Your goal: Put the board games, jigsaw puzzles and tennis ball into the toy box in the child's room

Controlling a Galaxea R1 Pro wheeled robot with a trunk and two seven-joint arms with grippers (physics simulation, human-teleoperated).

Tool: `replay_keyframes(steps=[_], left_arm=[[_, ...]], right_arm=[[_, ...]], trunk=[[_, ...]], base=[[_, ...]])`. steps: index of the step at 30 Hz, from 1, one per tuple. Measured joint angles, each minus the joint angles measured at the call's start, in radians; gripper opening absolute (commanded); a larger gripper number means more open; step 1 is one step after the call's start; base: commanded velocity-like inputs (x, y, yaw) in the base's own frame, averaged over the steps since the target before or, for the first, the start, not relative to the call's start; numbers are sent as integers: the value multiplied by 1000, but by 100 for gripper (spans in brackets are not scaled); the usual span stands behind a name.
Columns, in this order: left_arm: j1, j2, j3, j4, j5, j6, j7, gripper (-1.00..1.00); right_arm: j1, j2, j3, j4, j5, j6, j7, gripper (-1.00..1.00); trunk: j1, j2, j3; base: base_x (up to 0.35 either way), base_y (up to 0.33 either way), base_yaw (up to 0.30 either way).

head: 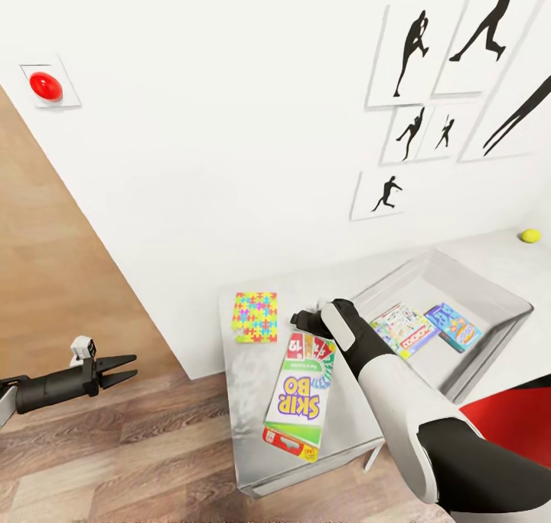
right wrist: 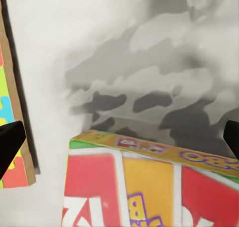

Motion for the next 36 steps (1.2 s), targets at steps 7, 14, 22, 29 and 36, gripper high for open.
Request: replay_keyframes(steps=[7,14,22,29,36], left_arm=[[0,0,0,0,0,0,0,100],[0,0,0,0,0,0,0,100],[0,0,0,0,0,0,0,100],[0,0,0,0,0,1,0,100],[0,6,0,0,0,1,0,100]], right_arm=[[-1,0,0,-1,0,0,0,100],[-1,0,-1,-1,-1,1,0,100],[-1,0,-1,-2,-1,1,0,100],[-1,0,-1,-2,-1,1,1,100],[-1,0,-1,-2,-1,1,1,100]], trunk=[[0,0,-12],[0,0,-17],[0,0,-18],[0,0,-18],[0,0,-18]], base=[[0,0,0],[-66,0,0],[-97,0,0],[-129,43,0],[-94,42,0]])
